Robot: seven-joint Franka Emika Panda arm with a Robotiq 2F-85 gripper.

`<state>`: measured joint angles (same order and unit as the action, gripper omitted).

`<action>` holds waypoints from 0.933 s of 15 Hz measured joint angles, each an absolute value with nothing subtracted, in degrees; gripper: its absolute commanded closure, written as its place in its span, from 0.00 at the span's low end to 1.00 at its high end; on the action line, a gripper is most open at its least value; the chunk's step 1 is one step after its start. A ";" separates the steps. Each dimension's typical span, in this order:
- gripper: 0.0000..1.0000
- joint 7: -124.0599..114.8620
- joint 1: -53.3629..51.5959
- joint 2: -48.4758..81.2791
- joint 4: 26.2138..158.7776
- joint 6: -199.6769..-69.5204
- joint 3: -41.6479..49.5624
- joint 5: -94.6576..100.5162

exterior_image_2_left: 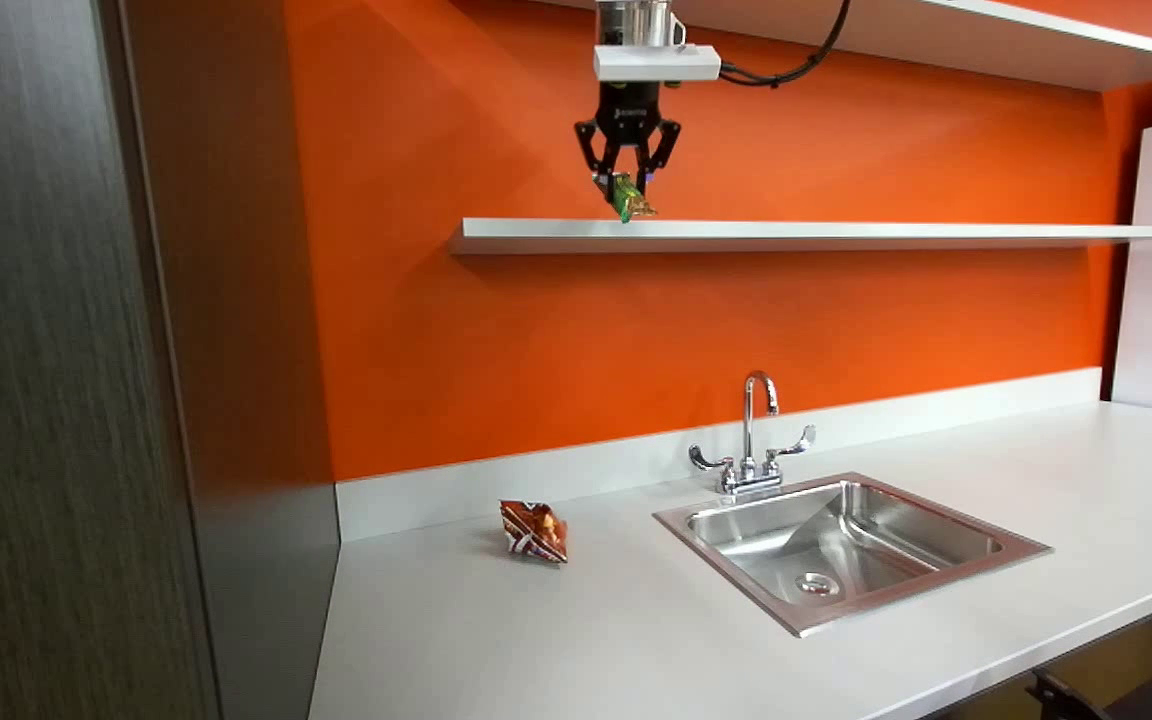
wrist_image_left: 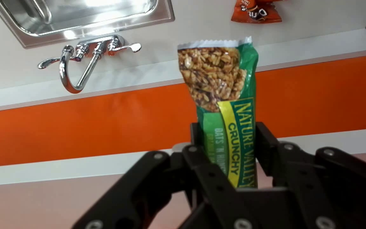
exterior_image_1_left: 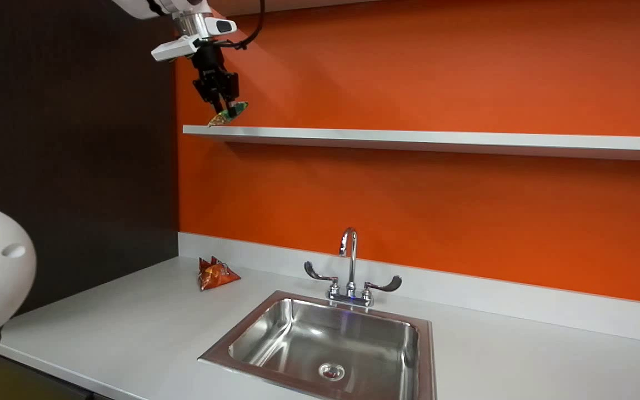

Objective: Put the candy bar on the shelf

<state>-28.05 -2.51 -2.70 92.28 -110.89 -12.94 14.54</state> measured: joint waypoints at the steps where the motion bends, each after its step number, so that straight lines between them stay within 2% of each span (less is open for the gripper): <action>1: 0.82 -28.05 -2.96 -1.28 90.44 -110.01 -12.66 14.86; 14: 0.82 -28.05 -9.29 12.54 69.01 -99.15 -7.93 17.50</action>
